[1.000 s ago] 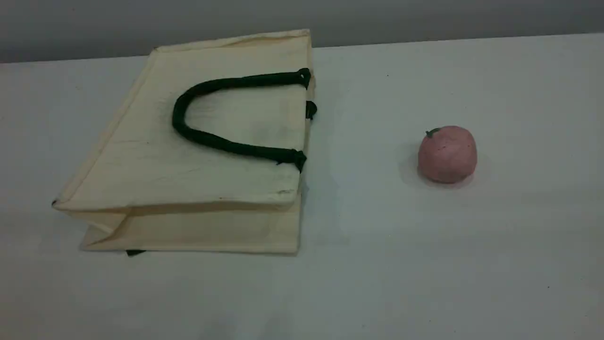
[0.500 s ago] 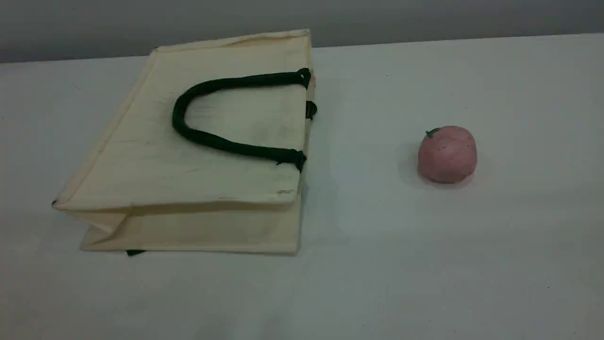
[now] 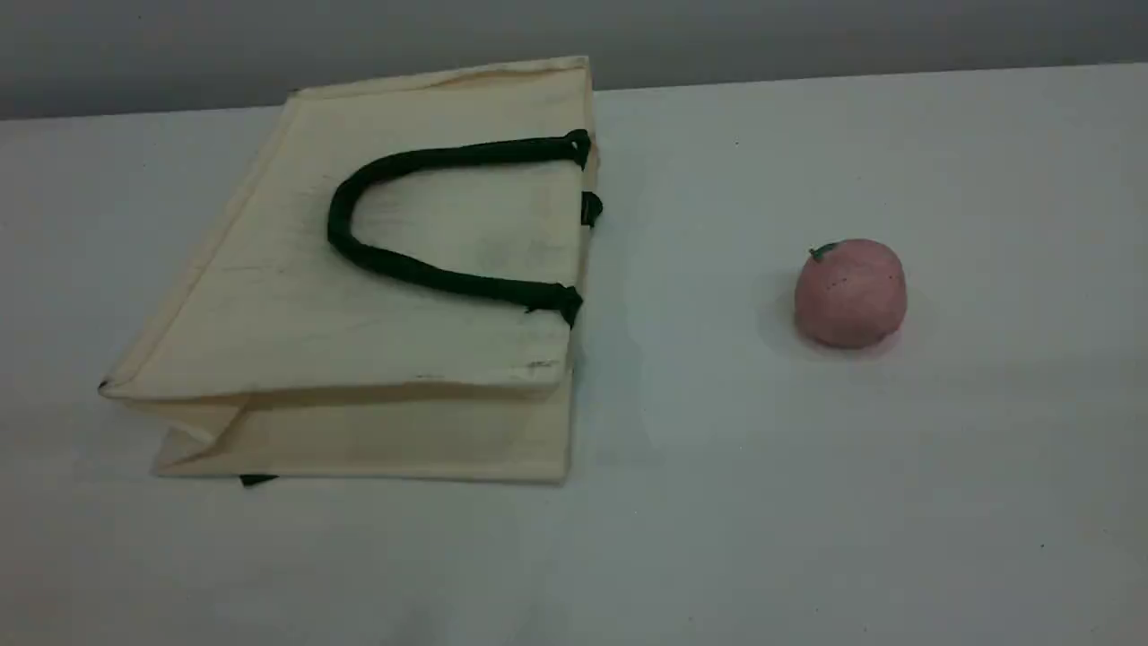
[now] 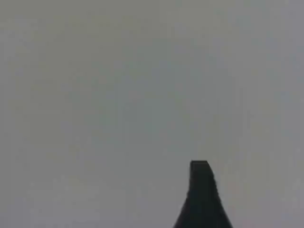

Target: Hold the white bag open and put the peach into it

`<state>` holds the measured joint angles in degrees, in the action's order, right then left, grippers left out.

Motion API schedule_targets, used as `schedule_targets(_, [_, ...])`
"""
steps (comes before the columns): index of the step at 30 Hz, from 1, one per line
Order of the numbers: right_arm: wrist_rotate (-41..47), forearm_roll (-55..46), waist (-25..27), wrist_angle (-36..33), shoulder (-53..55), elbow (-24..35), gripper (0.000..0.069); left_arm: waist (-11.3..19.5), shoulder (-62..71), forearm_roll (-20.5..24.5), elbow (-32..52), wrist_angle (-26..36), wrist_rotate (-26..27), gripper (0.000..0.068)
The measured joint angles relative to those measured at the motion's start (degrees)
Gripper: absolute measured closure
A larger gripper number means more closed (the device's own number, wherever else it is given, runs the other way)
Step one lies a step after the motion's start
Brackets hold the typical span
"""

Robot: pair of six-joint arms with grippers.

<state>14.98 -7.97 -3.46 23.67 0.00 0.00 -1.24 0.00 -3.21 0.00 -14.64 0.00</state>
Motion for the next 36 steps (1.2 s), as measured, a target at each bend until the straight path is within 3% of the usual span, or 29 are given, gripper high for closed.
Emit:
schedule_targets(4, [0.5, 4.3, 0.0, 5.6, 0.0, -0.1, 0.0254, 0.0, 0.2, 0.0, 0.0, -6.0, -3.8, 0.0237])
schedule_targets(8, [0.5, 5.1, 0.0, 4.3, 0.2, -4.9, 0.0254, 0.0, 2.6, 0.1, -3.2, -6.3, -5.1, 0.0254])
schedule_targets(15, [-0.1, 4.6, 0.0, -9.5, 9.4, -17.1, 0.0254, 0.0, 14.5, 0.1, -12.0, -1.3, -5.1, 0.0257])
schedule_targets(21, [-0.2, 2.2, 0.0, -10.8, 20.7, -25.3, 0.0254, 0.0, 31.2, 0.4, -22.2, 1.4, -5.0, 0.0258])
schedule_targets(24, [-0.3, 0.7, 0.0, -11.5, 27.4, -28.8, 0.0254, 0.0, 39.8, 2.9, -28.0, 3.2, -5.0, 0.0258])
schedule_targets(28, [-0.3, 0.2, 0.0, -15.4, 37.1, -33.7, 0.0254, 0.0, 51.3, 6.3, -35.8, 8.2, -5.0, 0.0258])
schedule_targets(36, [-1.9, 0.2, 0.0, -23.1, 55.2, -44.0, 0.0254, 0.0, 70.2, 6.4, -47.1, 16.4, -3.0, 0.0258])
